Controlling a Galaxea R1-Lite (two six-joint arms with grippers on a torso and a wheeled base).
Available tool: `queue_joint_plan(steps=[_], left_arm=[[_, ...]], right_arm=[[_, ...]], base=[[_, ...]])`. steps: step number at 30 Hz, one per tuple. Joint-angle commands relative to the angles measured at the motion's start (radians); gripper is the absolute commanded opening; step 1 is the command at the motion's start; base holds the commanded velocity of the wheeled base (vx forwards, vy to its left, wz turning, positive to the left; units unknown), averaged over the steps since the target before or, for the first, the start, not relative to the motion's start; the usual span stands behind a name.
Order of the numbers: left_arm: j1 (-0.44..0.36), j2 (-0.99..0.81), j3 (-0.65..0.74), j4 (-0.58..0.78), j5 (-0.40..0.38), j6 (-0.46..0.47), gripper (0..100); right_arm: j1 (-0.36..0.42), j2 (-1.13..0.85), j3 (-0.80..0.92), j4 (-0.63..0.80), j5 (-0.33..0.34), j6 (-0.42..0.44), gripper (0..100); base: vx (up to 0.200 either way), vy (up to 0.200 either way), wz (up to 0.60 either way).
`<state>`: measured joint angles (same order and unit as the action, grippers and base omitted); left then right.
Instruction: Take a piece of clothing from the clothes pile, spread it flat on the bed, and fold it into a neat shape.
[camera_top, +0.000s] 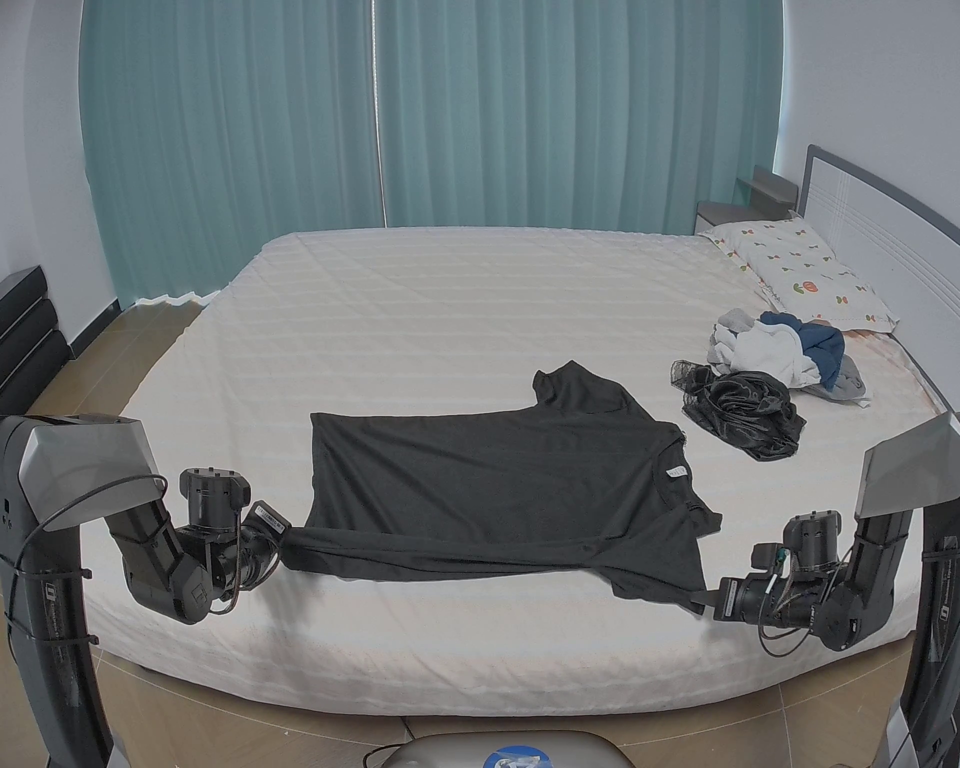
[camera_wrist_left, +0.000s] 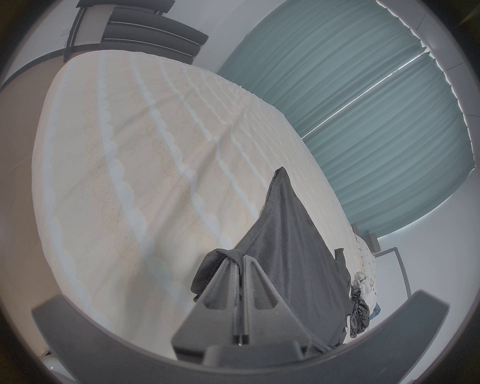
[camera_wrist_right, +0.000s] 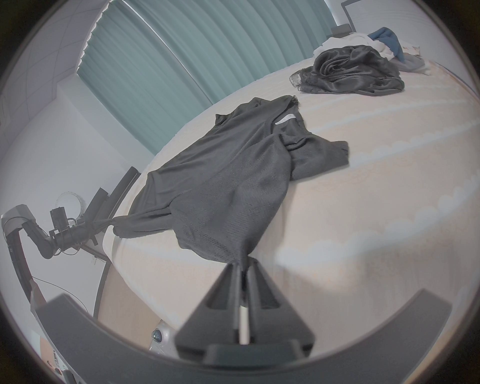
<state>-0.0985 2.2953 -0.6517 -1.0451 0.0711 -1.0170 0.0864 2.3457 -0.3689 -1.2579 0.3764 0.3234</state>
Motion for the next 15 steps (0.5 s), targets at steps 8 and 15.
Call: queue_joint_plan(steps=[8, 15], left_arm=[[-0.007, -0.117, 0.228, -0.032, -0.010, 0.173, 0], [-0.027, -0.111, 0.326, -0.024, -0.010, 0.328, 0]], right_arm=[[-0.027, -0.155, 0.303, 0.000, 0.047, -0.007, 0], [-0.019, -0.131, 0.369, 0.020, 0.038, -0.087, 0]], base=[[0.000, 0.000, 0.00], [0.000, 0.000, 0.00]])
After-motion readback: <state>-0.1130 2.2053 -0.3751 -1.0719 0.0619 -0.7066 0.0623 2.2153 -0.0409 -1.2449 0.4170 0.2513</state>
